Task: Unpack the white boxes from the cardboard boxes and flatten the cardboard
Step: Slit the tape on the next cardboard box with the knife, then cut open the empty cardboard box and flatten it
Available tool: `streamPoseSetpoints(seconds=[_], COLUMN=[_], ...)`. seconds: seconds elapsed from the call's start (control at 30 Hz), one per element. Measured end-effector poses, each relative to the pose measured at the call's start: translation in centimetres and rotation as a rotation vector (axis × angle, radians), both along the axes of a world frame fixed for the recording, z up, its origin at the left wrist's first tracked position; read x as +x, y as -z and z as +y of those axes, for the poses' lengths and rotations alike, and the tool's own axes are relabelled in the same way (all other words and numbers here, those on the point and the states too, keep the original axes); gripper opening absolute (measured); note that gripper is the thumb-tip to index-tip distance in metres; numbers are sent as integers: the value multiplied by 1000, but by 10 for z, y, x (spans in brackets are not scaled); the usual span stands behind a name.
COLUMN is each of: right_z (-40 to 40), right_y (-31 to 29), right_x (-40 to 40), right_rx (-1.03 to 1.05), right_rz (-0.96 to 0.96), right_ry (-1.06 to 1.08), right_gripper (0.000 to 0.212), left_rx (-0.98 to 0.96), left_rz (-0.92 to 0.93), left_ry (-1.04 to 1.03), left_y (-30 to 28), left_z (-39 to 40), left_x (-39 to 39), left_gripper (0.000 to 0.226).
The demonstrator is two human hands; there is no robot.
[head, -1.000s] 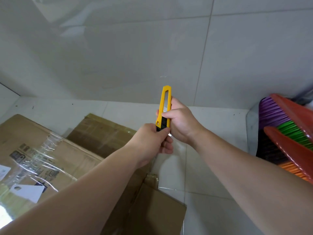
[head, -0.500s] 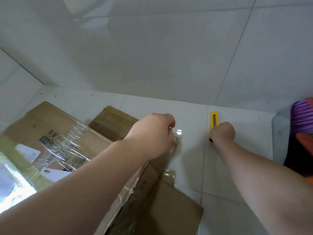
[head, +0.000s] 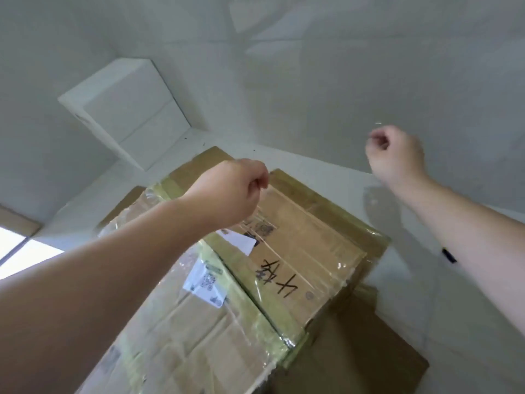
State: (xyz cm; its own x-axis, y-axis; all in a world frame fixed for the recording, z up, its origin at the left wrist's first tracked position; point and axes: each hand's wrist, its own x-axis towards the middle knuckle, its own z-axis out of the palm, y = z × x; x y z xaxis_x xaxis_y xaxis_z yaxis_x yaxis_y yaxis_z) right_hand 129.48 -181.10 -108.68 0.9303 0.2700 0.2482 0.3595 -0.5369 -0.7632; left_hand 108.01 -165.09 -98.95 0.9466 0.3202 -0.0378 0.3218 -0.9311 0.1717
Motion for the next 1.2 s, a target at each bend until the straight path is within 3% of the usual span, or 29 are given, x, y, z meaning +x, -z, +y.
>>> streamPoseSetpoints(seconds=[0.1, 0.17, 0.23, 0.37, 0.53, 0.73, 1.2], right_z=[59, 80, 92, 94, 90, 98, 103], right_y=[-47, -60, -60, -51, -52, -53, -65], right_x=[-88, -148, -188, -215, -213, -215, -214], right_rx=[-53, -329, -582, -779, -849, -851, -1007], right_rz=[-105, -159, -268, -182, -80, -52, -4], right_ry=[-514, -775, -873, -907, -862, -833, -843], right_gripper=[19, 29, 31, 27, 45, 29, 32], left_rx=[62, 62, 34, 64, 28, 19, -31], left_rz=[139, 215, 200, 160, 156, 156, 93], left_ry=[-75, -52, 23, 176, 248, 242, 210], left_y=[-1, 5, 17, 35, 44, 43, 11], left_z=[36, 50, 56, 51, 49, 52, 52], left_x=[-63, -96, -113, -110, -102, -98, -103], left_gripper=[38, 47, 55, 58, 49, 41, 20])
